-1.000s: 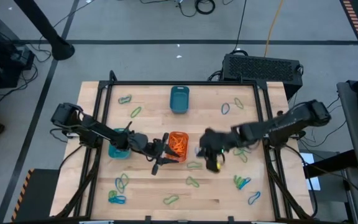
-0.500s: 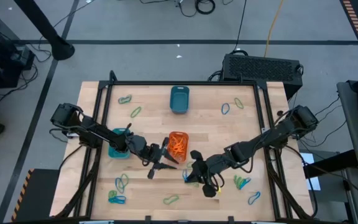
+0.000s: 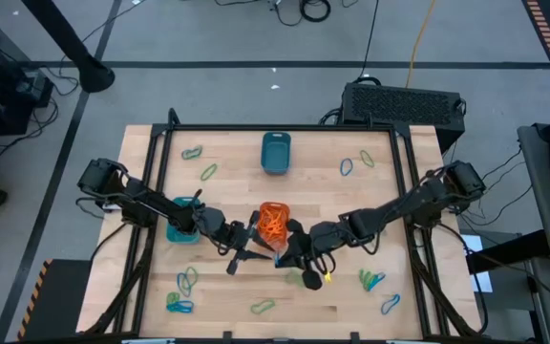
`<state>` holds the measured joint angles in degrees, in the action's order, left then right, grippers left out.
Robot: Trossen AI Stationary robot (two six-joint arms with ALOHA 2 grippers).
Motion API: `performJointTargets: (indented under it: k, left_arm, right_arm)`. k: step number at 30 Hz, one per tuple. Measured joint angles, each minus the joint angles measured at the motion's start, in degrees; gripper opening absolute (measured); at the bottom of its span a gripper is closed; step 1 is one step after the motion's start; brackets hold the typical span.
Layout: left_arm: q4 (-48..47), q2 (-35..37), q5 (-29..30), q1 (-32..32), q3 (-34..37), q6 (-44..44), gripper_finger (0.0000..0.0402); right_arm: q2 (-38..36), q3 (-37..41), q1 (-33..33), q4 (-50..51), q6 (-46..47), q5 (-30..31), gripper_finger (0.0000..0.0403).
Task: Sort rubber bands into baskets
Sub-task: Put the blue rubber band into the green bin
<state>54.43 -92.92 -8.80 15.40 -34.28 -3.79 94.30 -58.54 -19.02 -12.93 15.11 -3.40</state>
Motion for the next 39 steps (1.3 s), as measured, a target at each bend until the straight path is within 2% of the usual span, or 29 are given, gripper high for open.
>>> performJointTargets:
  k: [5, 13, 24, 39]
  left_arm:
    - [0.0, 0.0, 0.0, 0.0, 0.0, 0.0, 0.0107]
    - [0.0, 0.0, 0.0, 0.0, 0.0, 0.0, 0.0107]
    - [-0.1, 0.0, 1.6, 0.0, 0.0, -0.3, 0.0107]
    - [-1.5, 0.0, 1.3, 0.0, 0.0, -2.7, 0.0107]
  right_arm:
    - [0.0, 0.0, 1.4, -0.3, 0.0, -2.6, 0.0]
    - [0.0, 0.0, 2.9, -0.6, 0.0, -3.1, 0.0]
    - [0.0, 0.0, 3.1, -0.6, 0.7, -10.5, 0.0]
    - [0.0, 0.0, 4.7, -3.7, 0.0, -10.5, 0.0]
